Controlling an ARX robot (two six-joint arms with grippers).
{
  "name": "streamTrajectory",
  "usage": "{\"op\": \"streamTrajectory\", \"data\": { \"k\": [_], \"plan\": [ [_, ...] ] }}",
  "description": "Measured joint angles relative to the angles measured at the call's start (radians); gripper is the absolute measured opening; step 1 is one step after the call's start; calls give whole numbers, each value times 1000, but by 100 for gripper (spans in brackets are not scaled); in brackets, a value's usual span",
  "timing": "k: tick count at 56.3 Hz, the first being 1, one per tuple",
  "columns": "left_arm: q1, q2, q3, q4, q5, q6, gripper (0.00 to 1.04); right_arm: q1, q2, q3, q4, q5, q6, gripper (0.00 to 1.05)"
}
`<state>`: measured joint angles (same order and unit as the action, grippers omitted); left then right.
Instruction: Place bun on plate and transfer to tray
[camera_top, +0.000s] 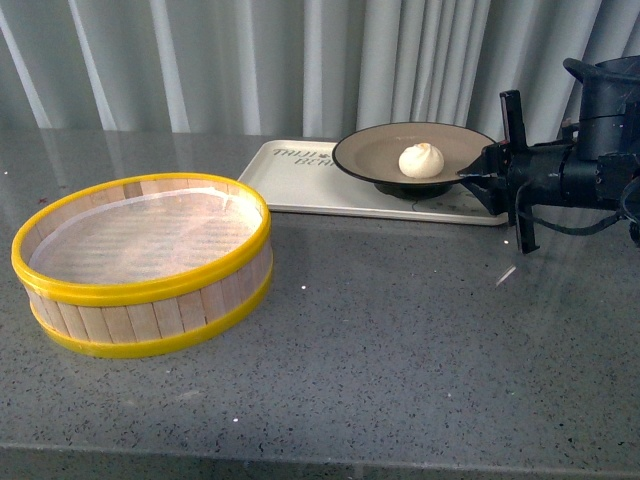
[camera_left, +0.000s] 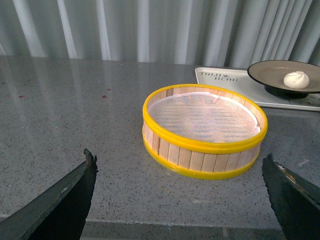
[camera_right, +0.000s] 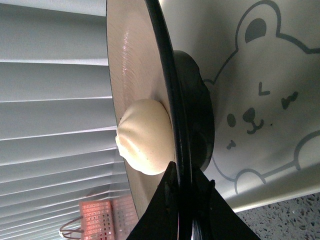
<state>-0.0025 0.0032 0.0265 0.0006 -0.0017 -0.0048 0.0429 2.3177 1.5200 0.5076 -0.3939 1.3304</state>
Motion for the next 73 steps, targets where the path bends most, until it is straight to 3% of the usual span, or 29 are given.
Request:
{"op": "streamTrajectory", "data": {
  "k": [11, 23, 39, 54, 69, 73],
  "plan": [
    [0, 0, 0, 0, 0, 0, 98, 3, 0, 0, -2, 0, 2, 3],
    [0, 0, 0, 0, 0, 0, 98, 4, 0, 0, -2, -1, 13, 37],
    [0, 0, 0, 0, 0, 0, 98, 2, -31, -43, 26, -12, 30, 98],
    [0, 0, 0, 0, 0, 0, 98, 15, -203, -243, 75, 37, 71, 96],
    [0, 0, 0, 0, 0, 0, 98, 27, -558, -608, -22, 274, -64, 96],
    [0, 0, 0, 0, 0, 0, 98, 21, -608, -662, -30, 288, -92, 96]
  ]
}}
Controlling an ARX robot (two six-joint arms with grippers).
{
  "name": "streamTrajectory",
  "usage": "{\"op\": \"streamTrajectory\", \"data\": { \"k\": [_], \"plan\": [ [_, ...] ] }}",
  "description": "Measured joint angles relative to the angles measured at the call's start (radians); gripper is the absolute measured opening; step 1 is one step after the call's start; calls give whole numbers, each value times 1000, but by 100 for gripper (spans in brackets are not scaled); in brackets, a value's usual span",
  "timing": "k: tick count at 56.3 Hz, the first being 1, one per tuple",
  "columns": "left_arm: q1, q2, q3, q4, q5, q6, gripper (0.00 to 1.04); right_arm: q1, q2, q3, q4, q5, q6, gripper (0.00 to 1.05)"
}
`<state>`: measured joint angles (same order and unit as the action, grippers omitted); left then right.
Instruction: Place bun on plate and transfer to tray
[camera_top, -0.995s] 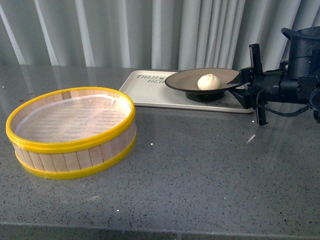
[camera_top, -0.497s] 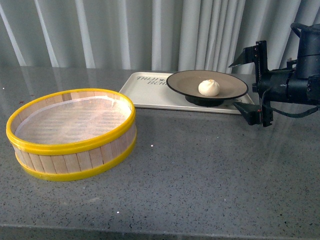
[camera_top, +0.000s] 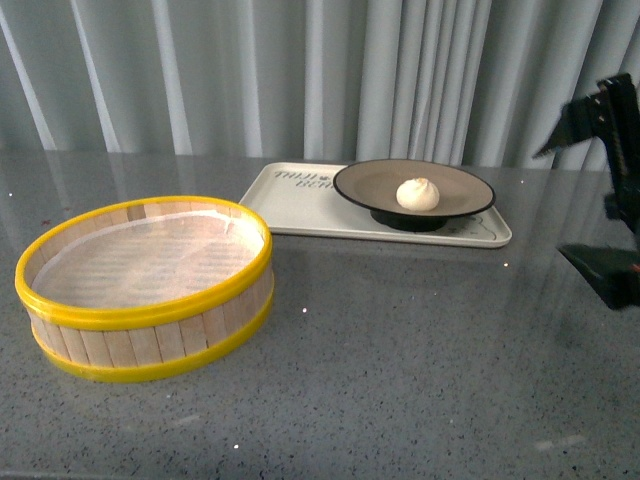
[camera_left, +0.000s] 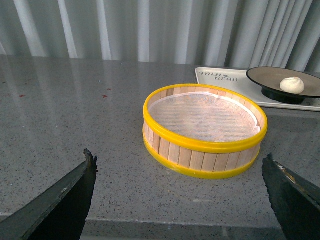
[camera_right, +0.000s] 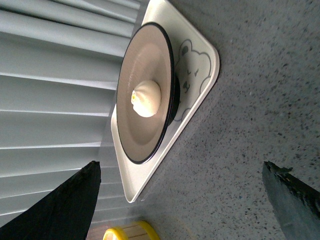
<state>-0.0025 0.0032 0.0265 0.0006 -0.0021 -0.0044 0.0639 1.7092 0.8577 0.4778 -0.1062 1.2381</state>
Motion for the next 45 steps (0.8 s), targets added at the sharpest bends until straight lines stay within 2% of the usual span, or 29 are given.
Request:
{"op": "streamTrajectory", "data": {
  "k": [7, 11, 12, 16, 18, 22, 29, 37, 45],
  "plan": [
    [0, -1, 0, 0, 2, 0, 98, -8, -10, -14, 16, 22, -42, 96],
    [0, -1, 0, 0, 2, 0, 98, -3, 9, -103, 278, 136, -280, 84],
    [0, -1, 0, 0, 2, 0, 98, -2, 9, -119, 314, 148, -325, 82],
    [0, -2, 0, 0, 0, 0, 98, -3, -19, -237, 525, 159, -676, 68],
    [0, -1, 0, 0, 0, 0, 98, -4, -61, -292, 583, 158, -880, 59],
    [0, -2, 0, 0, 1, 0, 98, -10, -127, -359, 609, 156, -1057, 47],
    [0, -2, 0, 0, 1, 0, 98, -45, -213, -468, 617, 111, -1180, 25],
    [0, -2, 0, 0, 0, 0, 98, -63, -266, -570, 674, 112, -1217, 2],
    [0, -2, 0, 0, 1, 0, 98, -63, -344, -651, 656, 109, -1229, 2]
  ]
}}
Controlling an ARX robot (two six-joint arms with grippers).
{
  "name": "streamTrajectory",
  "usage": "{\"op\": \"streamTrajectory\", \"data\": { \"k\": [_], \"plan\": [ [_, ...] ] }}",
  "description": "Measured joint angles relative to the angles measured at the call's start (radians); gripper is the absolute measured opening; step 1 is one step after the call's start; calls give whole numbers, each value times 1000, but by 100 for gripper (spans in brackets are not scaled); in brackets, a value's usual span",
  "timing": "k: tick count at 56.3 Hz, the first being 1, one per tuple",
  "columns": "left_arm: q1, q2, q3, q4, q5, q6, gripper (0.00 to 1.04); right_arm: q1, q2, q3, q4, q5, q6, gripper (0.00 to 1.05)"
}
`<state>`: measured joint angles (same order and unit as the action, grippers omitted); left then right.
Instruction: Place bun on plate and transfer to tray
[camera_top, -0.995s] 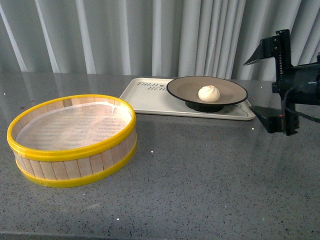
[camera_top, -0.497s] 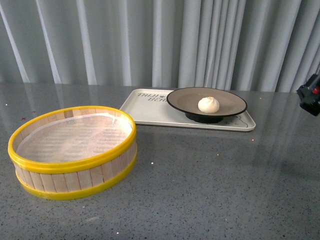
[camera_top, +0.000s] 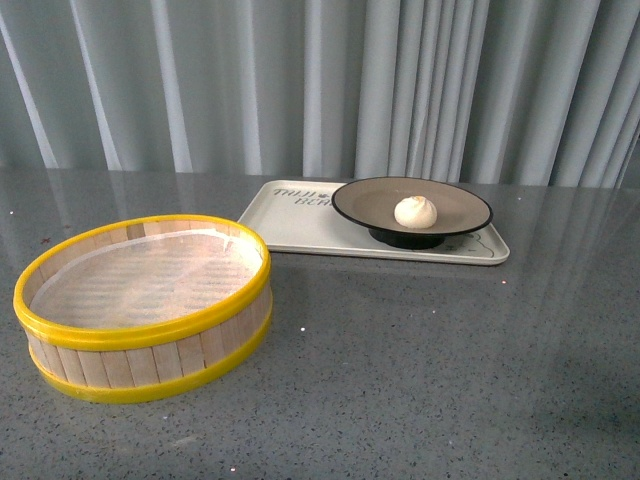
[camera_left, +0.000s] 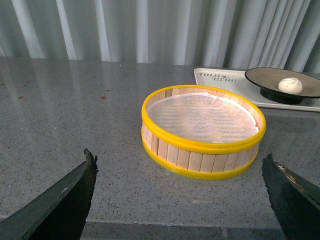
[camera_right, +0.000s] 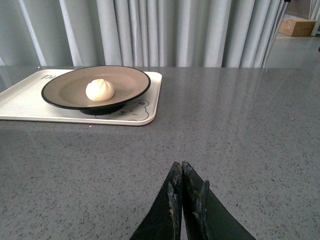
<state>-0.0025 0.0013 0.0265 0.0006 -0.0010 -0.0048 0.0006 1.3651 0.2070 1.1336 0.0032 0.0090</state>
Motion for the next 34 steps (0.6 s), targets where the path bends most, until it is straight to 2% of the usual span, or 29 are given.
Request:
{"op": "streamTrajectory", "data": {
  "k": [22, 34],
  "plan": [
    [0, 0, 0, 0, 0, 0, 98, 0, -309, -133, -171, -2, -4, 2],
    [0, 0, 0, 0, 0, 0, 98, 0, -529, -181, -341, -1, -5, 2]
  ]
}}
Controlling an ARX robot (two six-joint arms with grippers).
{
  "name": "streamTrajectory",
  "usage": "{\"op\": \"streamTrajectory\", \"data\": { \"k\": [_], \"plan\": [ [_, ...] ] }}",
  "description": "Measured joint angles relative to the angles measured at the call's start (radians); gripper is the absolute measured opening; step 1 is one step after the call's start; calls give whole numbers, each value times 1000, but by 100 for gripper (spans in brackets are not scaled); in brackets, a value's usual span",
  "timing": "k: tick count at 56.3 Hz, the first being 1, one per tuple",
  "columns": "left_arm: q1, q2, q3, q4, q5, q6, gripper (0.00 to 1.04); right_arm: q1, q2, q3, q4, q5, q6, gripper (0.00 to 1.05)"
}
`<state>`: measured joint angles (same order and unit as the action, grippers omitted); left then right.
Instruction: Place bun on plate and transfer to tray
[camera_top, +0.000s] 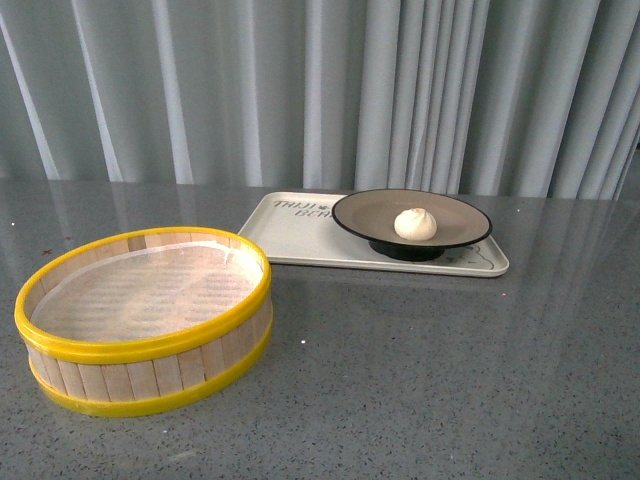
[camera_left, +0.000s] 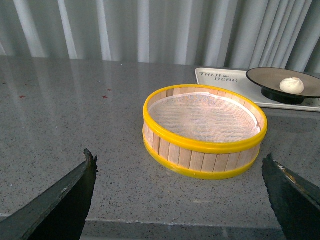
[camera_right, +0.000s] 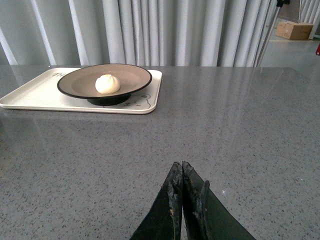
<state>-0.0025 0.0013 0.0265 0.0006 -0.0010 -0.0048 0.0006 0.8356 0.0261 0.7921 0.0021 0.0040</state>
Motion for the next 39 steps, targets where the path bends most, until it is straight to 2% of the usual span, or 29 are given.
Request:
{"op": "streamTrajectory", "data": {
  "k": [14, 39],
  "plan": [
    [0, 0, 0, 0, 0, 0, 98, 0, -211, -18, -184, 0, 0, 2],
    [0, 0, 0, 0, 0, 0, 98, 0, -450, -21, -406, 0, 0, 2]
  ]
}}
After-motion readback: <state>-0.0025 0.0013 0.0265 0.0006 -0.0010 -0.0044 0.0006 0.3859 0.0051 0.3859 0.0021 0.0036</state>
